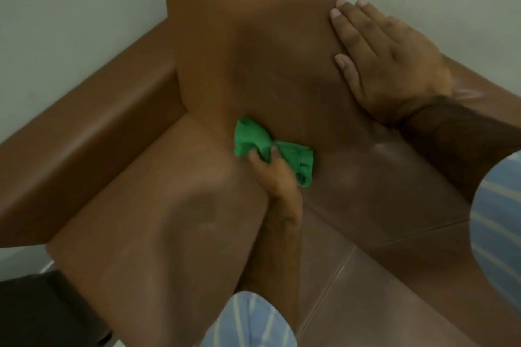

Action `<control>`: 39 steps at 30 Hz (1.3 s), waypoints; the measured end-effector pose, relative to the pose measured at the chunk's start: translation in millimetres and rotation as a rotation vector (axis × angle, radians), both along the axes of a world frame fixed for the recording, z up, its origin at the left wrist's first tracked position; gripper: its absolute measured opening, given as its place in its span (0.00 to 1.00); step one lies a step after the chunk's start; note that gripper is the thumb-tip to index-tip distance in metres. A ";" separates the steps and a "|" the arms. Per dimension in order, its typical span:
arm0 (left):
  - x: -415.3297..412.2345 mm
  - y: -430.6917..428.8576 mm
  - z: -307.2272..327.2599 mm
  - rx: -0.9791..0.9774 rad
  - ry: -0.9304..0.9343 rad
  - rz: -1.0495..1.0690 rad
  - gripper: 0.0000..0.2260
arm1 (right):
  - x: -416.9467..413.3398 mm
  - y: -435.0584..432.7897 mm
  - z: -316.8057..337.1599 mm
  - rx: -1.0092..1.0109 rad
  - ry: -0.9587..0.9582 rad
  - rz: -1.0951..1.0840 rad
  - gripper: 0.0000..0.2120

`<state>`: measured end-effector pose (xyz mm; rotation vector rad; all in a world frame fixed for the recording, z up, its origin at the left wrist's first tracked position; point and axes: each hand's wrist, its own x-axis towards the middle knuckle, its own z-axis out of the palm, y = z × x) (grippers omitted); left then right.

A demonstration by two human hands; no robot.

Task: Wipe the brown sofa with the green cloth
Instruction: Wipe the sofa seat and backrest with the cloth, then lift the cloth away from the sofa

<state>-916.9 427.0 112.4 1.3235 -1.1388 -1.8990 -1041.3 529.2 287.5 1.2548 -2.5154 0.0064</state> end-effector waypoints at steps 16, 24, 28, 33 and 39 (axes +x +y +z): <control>154.5 -120.5 -84.3 -1.041 -1.045 -1.003 0.24 | -0.5 -3.7 -2.6 0.040 0.031 -0.039 0.29; 198.1 -75.5 -36.7 -0.982 -0.982 -1.402 0.27 | 28.0 -13.8 -3.2 -0.062 0.032 -0.244 0.29; 222.7 -90.9 6.5 -1.040 -0.945 -1.236 0.25 | 94.8 -42.5 -21.6 -0.137 -0.018 -0.447 0.35; 298.5 -147.3 29.0 -1.130 -0.926 -1.146 0.27 | 205.6 -96.0 -55.3 -0.001 -0.152 -0.148 0.39; 453.2 -244.7 44.8 -1.133 -1.081 -1.002 0.22 | 371.6 -210.7 -80.8 0.019 -0.301 0.092 0.38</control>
